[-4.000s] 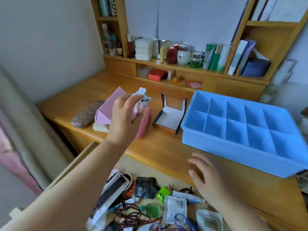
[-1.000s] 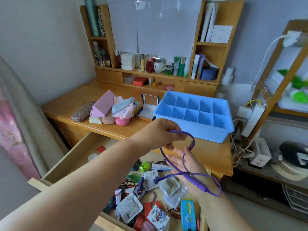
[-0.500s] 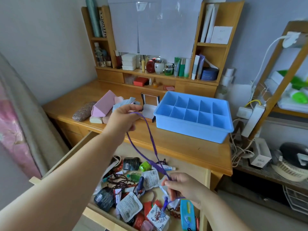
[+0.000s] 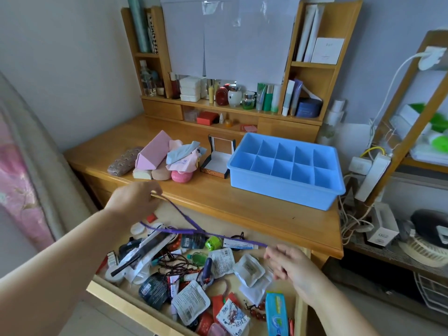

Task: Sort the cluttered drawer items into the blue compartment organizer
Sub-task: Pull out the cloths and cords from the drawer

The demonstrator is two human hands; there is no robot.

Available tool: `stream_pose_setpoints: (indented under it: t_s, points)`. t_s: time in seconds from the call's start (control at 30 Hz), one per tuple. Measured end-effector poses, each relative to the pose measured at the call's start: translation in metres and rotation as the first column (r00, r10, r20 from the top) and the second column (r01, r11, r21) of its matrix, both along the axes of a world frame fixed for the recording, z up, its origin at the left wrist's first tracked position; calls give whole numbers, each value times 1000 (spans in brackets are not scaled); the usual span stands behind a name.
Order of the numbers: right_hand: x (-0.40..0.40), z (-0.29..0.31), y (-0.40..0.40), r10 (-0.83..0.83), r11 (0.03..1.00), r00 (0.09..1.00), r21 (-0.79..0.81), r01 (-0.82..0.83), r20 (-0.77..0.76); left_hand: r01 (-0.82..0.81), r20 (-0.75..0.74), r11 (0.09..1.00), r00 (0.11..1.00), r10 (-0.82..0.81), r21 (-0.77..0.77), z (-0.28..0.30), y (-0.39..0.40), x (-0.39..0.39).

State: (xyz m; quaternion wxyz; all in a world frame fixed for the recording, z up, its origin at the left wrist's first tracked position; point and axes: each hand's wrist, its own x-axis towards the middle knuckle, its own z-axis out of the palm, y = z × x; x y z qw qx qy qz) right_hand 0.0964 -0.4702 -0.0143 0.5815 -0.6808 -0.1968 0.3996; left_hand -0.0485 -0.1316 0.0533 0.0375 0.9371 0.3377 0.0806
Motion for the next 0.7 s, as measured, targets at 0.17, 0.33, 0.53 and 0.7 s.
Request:
stream_pose_setpoints:
  t_s: [0.17, 0.33, 0.53, 0.7]
  points:
    - [-1, 57, 25, 119, 883, 974, 469, -16, -191, -63, 66, 827, 991, 120, -558, -55, -10, -14]
    - [-13, 103, 55, 228, 805, 964, 584, -107, -138, 33, -26, 697, 997, -74, -717, -69, -58, -6]
    - [-23, 104, 67, 229, 844, 966, 519, -136, -119, 481, 375, 291, 858, -352, -827, -34, -130, 13]
    - [7, 92, 39, -23, 845, 985, 523, 110, -171, 424, 349, 631, 904, -249, -650, -28, -136, 23]
